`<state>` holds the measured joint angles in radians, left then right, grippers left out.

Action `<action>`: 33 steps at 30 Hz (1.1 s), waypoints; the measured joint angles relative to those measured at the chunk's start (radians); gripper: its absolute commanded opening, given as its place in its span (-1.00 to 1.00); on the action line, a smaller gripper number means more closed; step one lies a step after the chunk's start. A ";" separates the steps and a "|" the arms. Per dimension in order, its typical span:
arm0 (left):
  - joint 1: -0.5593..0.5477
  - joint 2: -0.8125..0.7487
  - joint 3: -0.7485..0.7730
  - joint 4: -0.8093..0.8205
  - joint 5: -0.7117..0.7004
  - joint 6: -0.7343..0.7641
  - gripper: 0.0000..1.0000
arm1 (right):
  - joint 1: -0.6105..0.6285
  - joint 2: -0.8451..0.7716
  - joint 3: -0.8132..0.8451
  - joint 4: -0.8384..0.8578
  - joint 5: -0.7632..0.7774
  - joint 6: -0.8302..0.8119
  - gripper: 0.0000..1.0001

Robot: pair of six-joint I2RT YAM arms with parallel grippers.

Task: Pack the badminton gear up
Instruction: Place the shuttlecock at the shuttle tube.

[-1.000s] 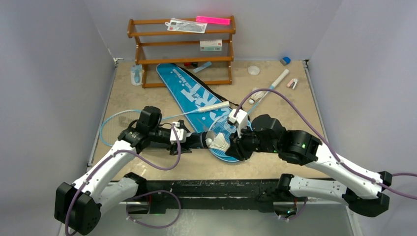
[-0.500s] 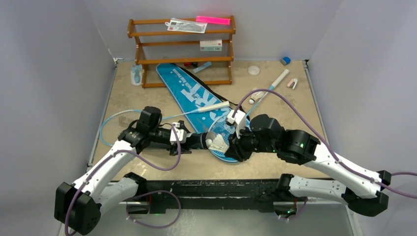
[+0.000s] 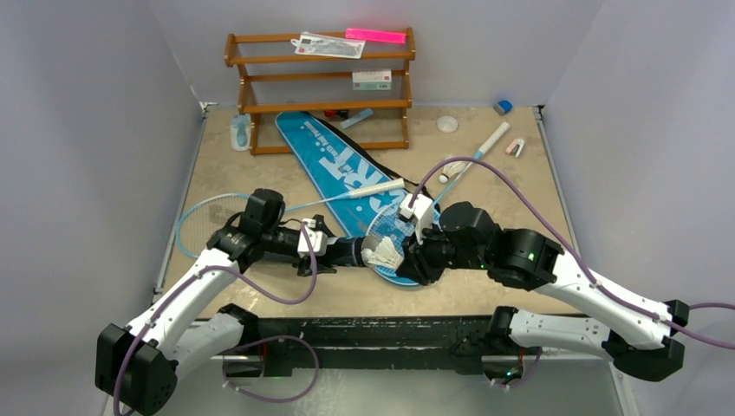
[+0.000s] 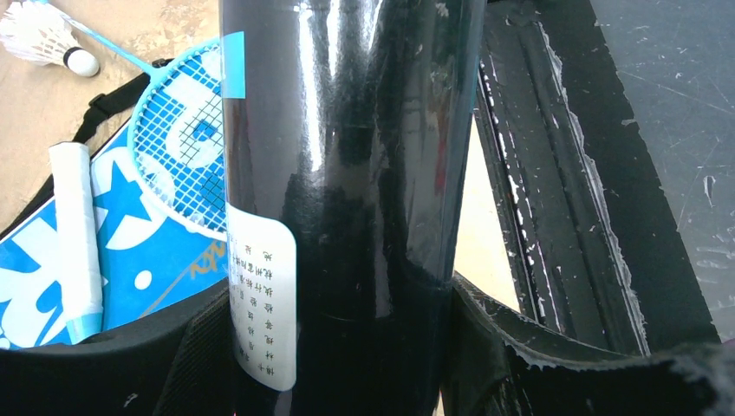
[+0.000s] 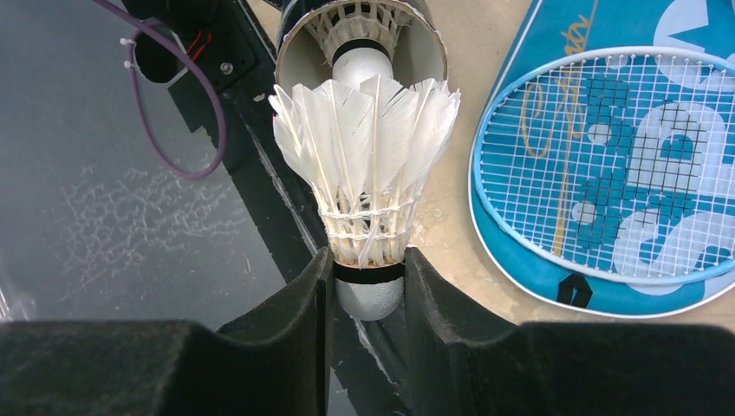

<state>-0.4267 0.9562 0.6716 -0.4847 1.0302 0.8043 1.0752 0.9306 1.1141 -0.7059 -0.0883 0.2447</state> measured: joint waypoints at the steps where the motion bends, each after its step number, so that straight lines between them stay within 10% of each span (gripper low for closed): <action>1: 0.000 -0.001 0.000 -0.003 0.002 0.002 -0.37 | 0.000 0.000 0.000 0.000 0.001 0.000 -0.69; 33: -0.008 0.021 0.002 -0.013 0.007 0.019 -0.38 | 0.000 0.078 0.000 -0.011 -0.039 -0.019 -0.67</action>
<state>-0.4351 0.9768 0.6735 -0.4973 1.0370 0.8230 1.0752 1.0084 1.1145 -0.7174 -0.1272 0.2253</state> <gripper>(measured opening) 0.647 0.328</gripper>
